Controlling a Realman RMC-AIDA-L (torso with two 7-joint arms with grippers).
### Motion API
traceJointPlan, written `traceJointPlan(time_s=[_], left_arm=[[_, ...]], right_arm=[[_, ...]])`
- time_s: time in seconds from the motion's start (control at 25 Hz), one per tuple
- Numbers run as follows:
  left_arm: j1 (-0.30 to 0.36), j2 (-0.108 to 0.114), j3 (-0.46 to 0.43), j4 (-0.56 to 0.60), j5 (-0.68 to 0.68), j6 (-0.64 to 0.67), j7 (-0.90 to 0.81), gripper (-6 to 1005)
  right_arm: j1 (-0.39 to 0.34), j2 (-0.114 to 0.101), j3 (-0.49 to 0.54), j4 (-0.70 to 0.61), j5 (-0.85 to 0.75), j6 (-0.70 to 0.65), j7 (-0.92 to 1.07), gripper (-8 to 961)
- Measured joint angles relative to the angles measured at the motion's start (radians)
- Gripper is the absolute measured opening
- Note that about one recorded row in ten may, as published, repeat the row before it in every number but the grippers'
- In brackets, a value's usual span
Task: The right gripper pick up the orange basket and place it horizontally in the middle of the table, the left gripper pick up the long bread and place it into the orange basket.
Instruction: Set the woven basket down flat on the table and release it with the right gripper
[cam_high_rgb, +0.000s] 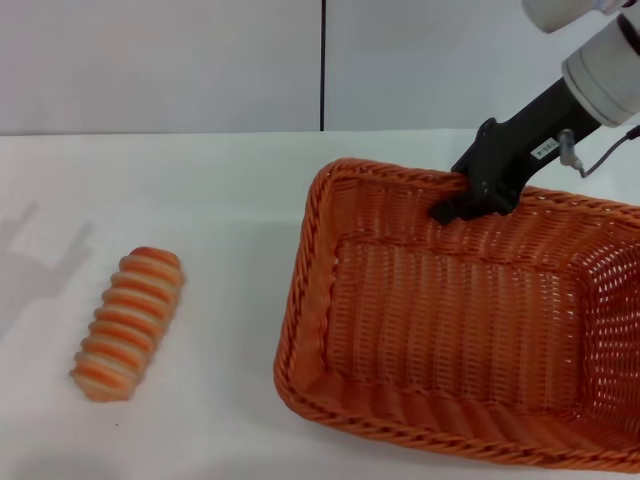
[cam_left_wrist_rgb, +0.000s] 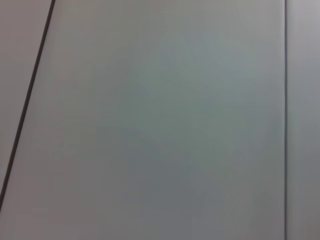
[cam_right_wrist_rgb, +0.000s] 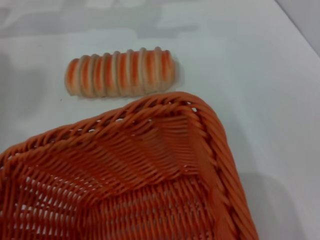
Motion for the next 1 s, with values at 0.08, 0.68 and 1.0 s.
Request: traceJointPlan(time_s=[0.08,0.68,1.0], left_arm=[[-0.003,0.000,0.000,0.000,0.000,-0.001,0.000,803],[-0.012,0.000,-0.001,0.000,0.000,-0.023,-0.001,803],[-0.029,0.001,-0.002,0.000,0.000,-0.048,-0.001,802]], right_arm=[[-0.001,0.010,-0.003,-0.001,-0.001,0.008,-0.013,133],[-0.043,0.077,-0.101,-0.090,0.001,0.144,-0.085,133],[-0.037,0.109,-0.101,-0.096,0.008,0.142,-0.126,162]])
